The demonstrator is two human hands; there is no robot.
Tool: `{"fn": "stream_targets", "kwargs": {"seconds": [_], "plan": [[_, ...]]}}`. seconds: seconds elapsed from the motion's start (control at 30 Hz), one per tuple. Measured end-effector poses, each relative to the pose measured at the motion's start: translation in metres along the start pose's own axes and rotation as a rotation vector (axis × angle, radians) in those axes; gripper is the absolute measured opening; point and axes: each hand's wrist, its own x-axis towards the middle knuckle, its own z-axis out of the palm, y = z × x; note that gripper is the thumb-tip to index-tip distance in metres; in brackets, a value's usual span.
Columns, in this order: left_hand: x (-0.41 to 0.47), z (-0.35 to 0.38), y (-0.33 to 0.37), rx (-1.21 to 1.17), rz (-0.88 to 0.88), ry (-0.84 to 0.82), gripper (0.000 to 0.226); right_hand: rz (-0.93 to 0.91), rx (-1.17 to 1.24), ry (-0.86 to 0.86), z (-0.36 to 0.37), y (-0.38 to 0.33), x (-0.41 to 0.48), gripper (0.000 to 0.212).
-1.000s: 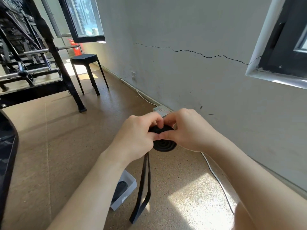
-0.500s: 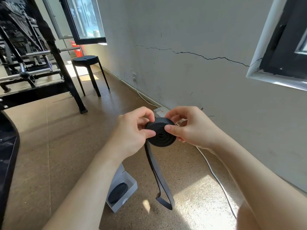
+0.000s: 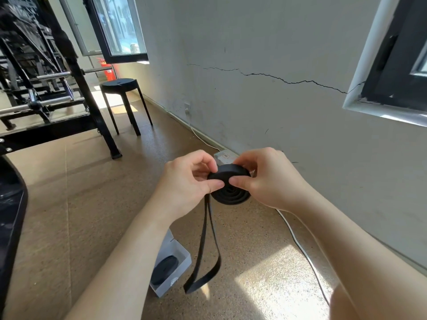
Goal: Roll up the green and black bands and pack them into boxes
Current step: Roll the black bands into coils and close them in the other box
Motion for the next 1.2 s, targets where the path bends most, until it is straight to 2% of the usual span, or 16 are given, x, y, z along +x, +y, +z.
{"fn": "stream_targets", "kwargs": {"seconds": [0.3, 0.53, 0.7, 0.8, 0.93, 1.0, 1.1, 1.2], "plan": [[0.001, -0.005, -0.003, -0.050, -0.065, 0.068, 0.025, 0.050, 0.265, 0.035, 0.006, 0.004, 0.005, 0.014], [0.003, 0.000, 0.000, 0.029, -0.012, 0.199, 0.026, 0.123, 0.448, 0.044, 0.006, 0.002, 0.006, 0.010], [0.002, 0.003, -0.003, -0.189, -0.065, 0.161, 0.025, 0.201, 0.554, 0.070, 0.003, 0.004, 0.005, 0.014], [0.002, 0.002, 0.000, -0.293, -0.075, 0.090, 0.026, 0.243, 0.708, 0.122, 0.002, 0.006, 0.005, 0.013], [0.000, 0.000, 0.002, -0.335, -0.050, 0.078, 0.027, 0.259, 0.804, 0.045, 0.005, 0.005, 0.002, 0.009], [0.000, -0.003, 0.000, -0.255, -0.015, 0.090, 0.030, 0.219, 0.726, -0.061, -0.001, 0.004, 0.001, 0.010], [-0.002, -0.003, -0.002, 0.083, 0.083, 0.024, 0.033, 0.049, 0.189, -0.105, -0.011, 0.006, 0.002, 0.018], [-0.004, 0.001, -0.002, 0.274, 0.150, -0.042, 0.038, -0.054, -0.030, -0.153, -0.007, -0.002, 0.002, 0.026]]}}
